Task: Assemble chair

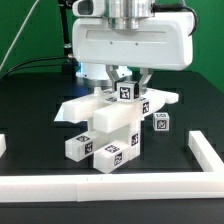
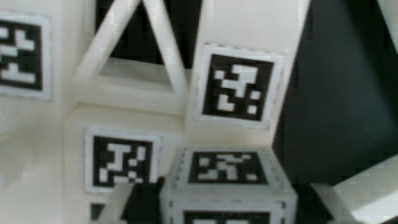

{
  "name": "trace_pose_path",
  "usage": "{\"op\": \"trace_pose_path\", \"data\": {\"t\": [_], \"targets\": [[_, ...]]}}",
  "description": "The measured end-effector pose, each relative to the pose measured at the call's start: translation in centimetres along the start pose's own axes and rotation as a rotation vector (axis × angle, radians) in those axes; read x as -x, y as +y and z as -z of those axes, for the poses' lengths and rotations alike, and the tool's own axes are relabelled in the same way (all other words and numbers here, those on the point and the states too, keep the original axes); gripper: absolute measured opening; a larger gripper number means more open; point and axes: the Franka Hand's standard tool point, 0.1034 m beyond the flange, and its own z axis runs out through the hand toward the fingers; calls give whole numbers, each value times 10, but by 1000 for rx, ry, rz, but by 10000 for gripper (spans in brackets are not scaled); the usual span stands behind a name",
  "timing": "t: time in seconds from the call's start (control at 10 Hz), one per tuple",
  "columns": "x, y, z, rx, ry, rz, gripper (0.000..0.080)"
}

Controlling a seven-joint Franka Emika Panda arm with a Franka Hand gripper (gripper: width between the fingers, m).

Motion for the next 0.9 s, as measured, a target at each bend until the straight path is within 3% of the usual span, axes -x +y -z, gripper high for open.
{"op": "trace_pose_path", "data": {"t": [0.9], "targets": [[4,-5,-1,-25,-29,-536,284]]}}
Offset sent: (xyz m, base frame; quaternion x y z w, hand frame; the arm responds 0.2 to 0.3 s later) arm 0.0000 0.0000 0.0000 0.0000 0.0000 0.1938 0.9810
